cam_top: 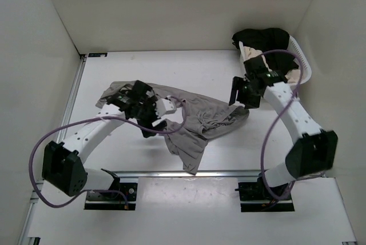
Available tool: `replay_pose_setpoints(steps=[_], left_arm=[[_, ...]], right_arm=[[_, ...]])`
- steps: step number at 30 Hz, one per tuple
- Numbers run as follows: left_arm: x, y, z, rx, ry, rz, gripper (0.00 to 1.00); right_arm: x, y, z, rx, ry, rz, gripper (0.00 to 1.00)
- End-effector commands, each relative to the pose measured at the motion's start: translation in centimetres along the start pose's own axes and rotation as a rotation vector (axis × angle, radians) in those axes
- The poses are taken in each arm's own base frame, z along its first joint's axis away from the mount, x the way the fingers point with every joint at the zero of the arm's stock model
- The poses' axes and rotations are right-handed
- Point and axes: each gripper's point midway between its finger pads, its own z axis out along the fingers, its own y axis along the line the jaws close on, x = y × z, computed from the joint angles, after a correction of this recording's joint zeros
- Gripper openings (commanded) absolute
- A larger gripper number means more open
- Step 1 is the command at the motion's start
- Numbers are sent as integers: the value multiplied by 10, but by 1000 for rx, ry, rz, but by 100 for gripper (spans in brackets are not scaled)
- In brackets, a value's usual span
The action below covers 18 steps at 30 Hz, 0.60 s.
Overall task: Fold and stack the trousers
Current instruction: Flatten the trousers out
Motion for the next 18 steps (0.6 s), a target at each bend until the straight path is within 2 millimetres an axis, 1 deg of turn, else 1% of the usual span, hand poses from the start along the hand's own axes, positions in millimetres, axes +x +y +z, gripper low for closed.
replay_pose_setpoints(steps=[1,2,3,4,5,6,7,8,9,10,11,12,13,14,16,18], left_arm=[[-21,-35,27,78,32,95,98],[-25,-41,34,88,39,115,100],[-29,-46,40,90,44,114,100],[-35,-48,51,95,39,117,100],[-35,-47,56,95,41,100,100],[-35,-44,61,80,48,65,100],[-34,-42,68,68,64,43,100],[-32,-34,70,46,66,10,100],[-33,-30,70,35,57,-25,100],[-28,-24,72,28,68,-59,100],[-28,-24,72,28,68,-69,100],[-26,-22,71,22,69,-89,100],[-26,-22,71,22,69,-89,100],[-23,-23,72,26,77,-91,100],[-25,-23,70,21,67,-98,100],[-27,-21,65,5,56,-95,100]], right_arm=[[27,25,-21,-146,-28,51,71],[39,47,-22,-220,-4,42,70],[45,56,-20,-248,-3,32,70],[43,66,-16,-276,-26,24,68],[60,78,-5,-300,18,2,68],[69,95,2,-360,70,-8,68],[73,116,4,-413,75,-45,70],[71,130,10,-421,86,-69,71],[73,140,12,-428,95,-105,72],[75,151,15,-424,95,-150,74],[81,155,30,-405,150,-155,74],[74,161,32,-405,149,-164,74],[84,159,46,-372,201,-166,74],[85,159,51,-359,219,-165,74],[96,156,60,-330,264,-159,74],[96,154,62,-312,270,-158,74]])
